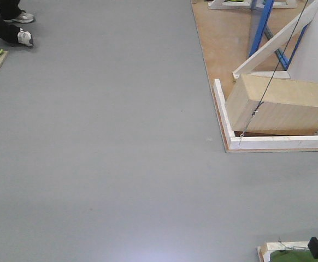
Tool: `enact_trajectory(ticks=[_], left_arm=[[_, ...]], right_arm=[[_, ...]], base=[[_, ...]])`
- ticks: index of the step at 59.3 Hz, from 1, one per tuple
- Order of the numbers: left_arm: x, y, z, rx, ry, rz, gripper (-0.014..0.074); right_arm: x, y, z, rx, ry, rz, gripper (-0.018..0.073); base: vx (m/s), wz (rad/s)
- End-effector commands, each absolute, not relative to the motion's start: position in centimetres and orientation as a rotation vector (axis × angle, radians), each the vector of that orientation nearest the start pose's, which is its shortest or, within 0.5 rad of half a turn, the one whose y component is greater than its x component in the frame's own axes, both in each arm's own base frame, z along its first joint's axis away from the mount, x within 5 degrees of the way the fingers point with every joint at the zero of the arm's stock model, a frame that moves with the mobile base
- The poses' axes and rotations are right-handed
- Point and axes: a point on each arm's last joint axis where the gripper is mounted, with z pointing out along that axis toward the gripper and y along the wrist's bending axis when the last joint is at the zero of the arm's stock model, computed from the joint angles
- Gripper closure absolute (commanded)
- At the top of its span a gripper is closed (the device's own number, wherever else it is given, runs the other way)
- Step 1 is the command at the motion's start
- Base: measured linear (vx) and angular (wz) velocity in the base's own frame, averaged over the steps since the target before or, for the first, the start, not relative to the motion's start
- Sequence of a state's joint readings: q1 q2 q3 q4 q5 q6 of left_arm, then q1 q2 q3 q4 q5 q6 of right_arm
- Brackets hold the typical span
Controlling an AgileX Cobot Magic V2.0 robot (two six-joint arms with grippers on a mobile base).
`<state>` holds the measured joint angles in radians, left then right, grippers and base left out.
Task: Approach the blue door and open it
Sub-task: 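Drive the base forward and turn toward the blue door frame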
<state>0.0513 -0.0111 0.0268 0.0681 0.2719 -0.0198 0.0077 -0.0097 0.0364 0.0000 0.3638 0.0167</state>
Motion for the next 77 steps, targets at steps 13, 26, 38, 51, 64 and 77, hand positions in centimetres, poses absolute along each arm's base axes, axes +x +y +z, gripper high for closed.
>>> enact_trajectory(ticks=[13, 26, 38, 51, 64, 77], left_arm=[[5.37, 0.39, 19.70, -0.019, 1.648, 0.078, 0.0524], [5.37, 0.39, 19.70, -0.019, 1.648, 0.078, 0.0524], [5.38, 0.39, 19.69, -0.019, 1.649, 0.078, 0.0524], [5.39, 0.39, 19.68, -0.019, 1.650, 0.078, 0.0524], [5.39, 0.39, 19.68, -0.019, 1.650, 0.078, 0.0524], [5.39, 0.39, 19.68, -0.019, 1.650, 0.078, 0.0524]], right_arm=[[5.39, 0.03, 17.91, 0.007, 1.763, 0.015, 0.0561], [5.39, 0.03, 17.91, 0.007, 1.763, 0.015, 0.0561], [5.40, 0.04, 17.90, 0.007, 1.766, 0.015, 0.0561], [5.40, 0.04, 17.90, 0.007, 1.767, 0.015, 0.0561], [5.40, 0.04, 17.90, 0.007, 1.767, 0.015, 0.0561], [5.40, 0.05, 17.87, 0.005, 1.766, 0.017, 0.0561]], base=[[0.33, -0.04], [0.39, -0.04], [0.43, -0.02], [0.43, -0.01], [0.42, -0.01], [0.42, -0.01]])
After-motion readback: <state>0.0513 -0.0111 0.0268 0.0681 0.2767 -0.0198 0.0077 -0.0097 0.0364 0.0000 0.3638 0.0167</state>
